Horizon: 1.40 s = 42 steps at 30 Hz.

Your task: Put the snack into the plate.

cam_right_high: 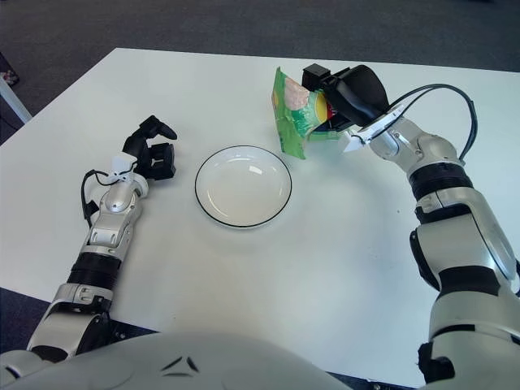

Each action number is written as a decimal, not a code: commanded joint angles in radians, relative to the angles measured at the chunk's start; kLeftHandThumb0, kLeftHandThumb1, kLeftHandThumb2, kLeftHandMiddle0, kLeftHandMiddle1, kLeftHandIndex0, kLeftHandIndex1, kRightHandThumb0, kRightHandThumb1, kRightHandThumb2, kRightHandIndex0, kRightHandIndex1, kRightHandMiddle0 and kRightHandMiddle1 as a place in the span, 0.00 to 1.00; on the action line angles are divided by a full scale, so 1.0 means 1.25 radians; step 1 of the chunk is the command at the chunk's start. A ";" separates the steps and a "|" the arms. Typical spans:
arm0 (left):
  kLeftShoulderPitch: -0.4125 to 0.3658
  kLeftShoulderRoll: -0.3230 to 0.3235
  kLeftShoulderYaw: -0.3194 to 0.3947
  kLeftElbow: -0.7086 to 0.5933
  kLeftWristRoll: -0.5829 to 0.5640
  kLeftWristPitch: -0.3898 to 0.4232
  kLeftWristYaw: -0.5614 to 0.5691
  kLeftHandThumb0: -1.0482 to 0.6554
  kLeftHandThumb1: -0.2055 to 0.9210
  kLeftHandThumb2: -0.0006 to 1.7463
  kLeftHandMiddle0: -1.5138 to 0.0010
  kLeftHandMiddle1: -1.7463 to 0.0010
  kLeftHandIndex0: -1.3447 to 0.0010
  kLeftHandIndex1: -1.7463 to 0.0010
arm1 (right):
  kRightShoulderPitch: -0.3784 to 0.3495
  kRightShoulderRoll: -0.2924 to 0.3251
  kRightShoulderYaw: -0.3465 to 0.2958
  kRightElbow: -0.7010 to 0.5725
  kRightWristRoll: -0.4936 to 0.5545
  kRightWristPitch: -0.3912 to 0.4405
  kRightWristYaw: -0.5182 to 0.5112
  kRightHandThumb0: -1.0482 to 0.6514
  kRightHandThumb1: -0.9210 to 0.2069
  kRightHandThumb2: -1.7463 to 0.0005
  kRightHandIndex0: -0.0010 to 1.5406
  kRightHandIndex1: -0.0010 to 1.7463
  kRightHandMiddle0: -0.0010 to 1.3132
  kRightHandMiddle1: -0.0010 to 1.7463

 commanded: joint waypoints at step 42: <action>0.081 -0.055 -0.020 0.114 0.009 -0.032 0.025 0.34 0.51 0.72 0.20 0.00 0.57 0.00 | 0.161 0.172 -0.182 -0.502 0.371 0.176 0.541 0.34 0.51 0.27 0.87 1.00 0.45 1.00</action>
